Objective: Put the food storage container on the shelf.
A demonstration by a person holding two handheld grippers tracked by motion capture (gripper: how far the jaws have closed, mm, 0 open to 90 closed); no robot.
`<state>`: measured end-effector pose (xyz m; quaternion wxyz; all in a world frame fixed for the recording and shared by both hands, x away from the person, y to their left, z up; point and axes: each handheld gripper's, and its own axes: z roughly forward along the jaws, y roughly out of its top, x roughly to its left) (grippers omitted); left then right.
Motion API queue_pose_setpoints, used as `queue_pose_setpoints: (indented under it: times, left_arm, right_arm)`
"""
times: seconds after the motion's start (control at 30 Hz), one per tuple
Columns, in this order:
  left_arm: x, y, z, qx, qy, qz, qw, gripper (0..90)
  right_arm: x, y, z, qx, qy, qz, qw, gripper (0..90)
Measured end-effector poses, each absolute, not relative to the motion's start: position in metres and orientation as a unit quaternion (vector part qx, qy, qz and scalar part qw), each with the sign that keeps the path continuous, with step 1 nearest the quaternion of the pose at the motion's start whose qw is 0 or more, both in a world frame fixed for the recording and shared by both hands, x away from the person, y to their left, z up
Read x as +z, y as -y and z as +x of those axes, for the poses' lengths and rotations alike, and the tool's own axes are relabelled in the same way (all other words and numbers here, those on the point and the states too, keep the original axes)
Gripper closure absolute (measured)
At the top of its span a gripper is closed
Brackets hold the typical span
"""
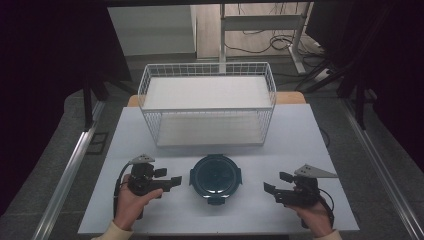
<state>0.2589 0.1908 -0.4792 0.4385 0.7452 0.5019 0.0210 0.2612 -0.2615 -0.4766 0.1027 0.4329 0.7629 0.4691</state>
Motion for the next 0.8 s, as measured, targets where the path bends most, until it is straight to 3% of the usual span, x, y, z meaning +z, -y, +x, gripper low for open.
queue_pose_setpoints:
  times: [0.4, 0.8]
  left_arm:
    - [-0.474, -0.188, 0.262, 0.012, -0.506, 0.739, 0.445, 20.6]
    - [-0.475, -0.173, 0.277, -0.029, -0.518, 0.728, 0.447, 14.8]
  right_arm:
    - [-0.459, 0.239, 0.271, 0.49, -0.758, 0.429, 0.045, 14.9]
    - [-0.452, 0.196, 0.291, 0.484, -0.761, 0.432, 0.002, 12.0]
